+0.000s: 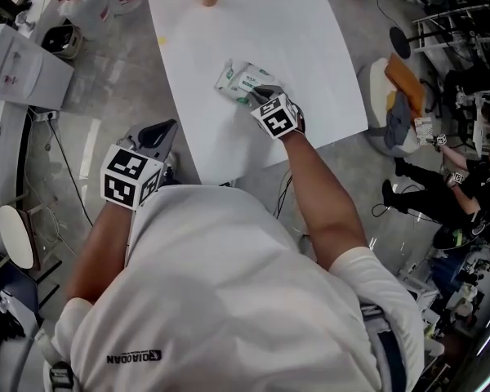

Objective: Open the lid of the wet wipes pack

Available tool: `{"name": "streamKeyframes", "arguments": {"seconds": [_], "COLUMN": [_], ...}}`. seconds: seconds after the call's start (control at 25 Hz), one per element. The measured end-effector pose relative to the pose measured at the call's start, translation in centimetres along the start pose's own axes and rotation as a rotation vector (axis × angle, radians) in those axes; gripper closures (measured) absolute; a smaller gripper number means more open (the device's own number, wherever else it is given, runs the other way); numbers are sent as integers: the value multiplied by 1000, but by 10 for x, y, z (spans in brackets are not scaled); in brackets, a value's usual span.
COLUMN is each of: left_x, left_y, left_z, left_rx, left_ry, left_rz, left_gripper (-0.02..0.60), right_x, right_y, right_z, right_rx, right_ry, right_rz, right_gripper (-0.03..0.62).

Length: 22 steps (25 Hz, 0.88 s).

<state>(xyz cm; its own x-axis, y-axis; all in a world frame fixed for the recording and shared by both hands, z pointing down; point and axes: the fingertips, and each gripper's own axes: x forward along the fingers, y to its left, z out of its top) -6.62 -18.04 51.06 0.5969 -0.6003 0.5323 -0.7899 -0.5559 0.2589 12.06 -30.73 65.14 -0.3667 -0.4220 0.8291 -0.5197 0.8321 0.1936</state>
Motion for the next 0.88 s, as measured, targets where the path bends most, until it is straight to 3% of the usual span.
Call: {"name": "streamKeyframes", "arguments": {"seconds": [0.36,0.88], "left_x": [2,0], "left_y": [-9,-8], "left_z": [-1,2], "left_rx": [6,9], "left_ry": [-7,-11], "left_rz": [-15,-5], "left_gripper": [574,574], "right_x": [-8,-24], "right_y": [-13,-57], "right_z": [3,22], "right_rx": [130,75], "right_ry": [-60,-95], "right_rz": [-20,-174], "right_gripper": [566,556]}}
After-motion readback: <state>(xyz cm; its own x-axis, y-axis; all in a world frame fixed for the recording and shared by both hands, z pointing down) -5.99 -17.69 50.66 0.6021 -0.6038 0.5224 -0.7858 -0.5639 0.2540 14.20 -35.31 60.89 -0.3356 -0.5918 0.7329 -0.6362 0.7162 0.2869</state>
